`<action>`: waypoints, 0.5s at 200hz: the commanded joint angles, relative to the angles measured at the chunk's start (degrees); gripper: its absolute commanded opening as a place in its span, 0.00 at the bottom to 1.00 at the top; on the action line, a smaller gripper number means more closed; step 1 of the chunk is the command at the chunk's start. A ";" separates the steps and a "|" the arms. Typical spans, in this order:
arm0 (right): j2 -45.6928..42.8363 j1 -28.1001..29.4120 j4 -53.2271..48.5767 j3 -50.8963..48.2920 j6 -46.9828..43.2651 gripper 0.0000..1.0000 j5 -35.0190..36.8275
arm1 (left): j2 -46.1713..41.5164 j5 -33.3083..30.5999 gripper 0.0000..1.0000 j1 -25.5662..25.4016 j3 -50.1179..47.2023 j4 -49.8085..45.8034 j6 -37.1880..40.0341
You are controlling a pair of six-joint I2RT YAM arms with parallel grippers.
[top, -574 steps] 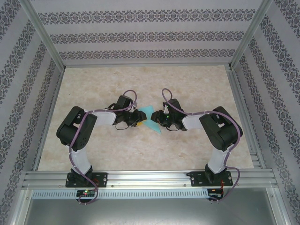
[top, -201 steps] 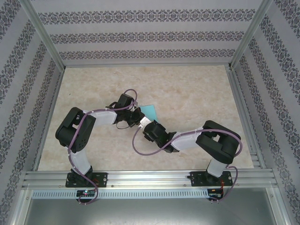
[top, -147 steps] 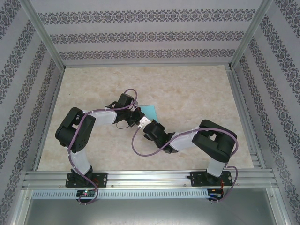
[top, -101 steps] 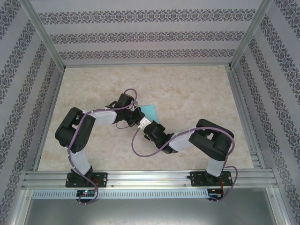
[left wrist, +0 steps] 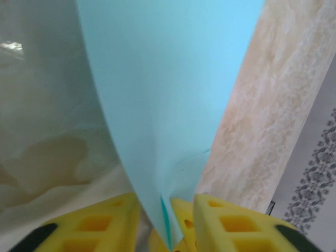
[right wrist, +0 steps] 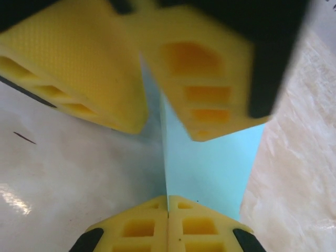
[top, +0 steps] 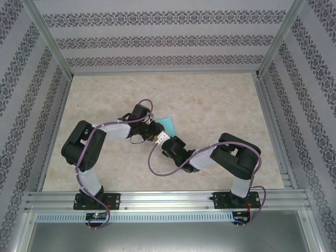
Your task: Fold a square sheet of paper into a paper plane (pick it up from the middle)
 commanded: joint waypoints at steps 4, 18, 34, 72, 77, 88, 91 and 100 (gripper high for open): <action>-1.76 -1.66 0.98 -1.44 3.62 0.01 -5.93 | -3.59 -1.45 0.47 1.81 2.24 -2.38 1.26; -3.16 -2.92 0.67 -1.82 6.45 0.00 -10.22 | -4.68 -2.32 0.56 2.74 2.51 -3.55 2.43; -4.50 -4.67 0.09 -1.99 10.08 0.00 -15.96 | -5.95 -3.46 0.62 3.79 2.59 -4.86 3.74; -6.02 -7.95 -0.76 -1.51 17.58 0.00 -24.33 | -8.23 -4.79 0.68 5.39 0.75 -4.59 5.34; -6.17 -8.38 -0.80 -1.46 18.50 0.00 -25.46 | -8.55 -4.93 0.69 5.53 0.41 -4.37 5.35; -6.18 -9.27 -1.19 -1.08 20.41 0.00 -27.54 | -9.10 -5.41 0.70 5.93 -0.52 -3.71 5.44; -6.20 -9.53 -1.25 -0.99 20.92 0.00 -28.05 | -9.25 -5.46 0.70 6.03 -0.88 -3.49 5.48; -6.14 -10.34 -1.40 -0.73 23.18 0.00 -29.90 | -9.79 -5.71 0.70 6.29 -1.72 -2.90 5.61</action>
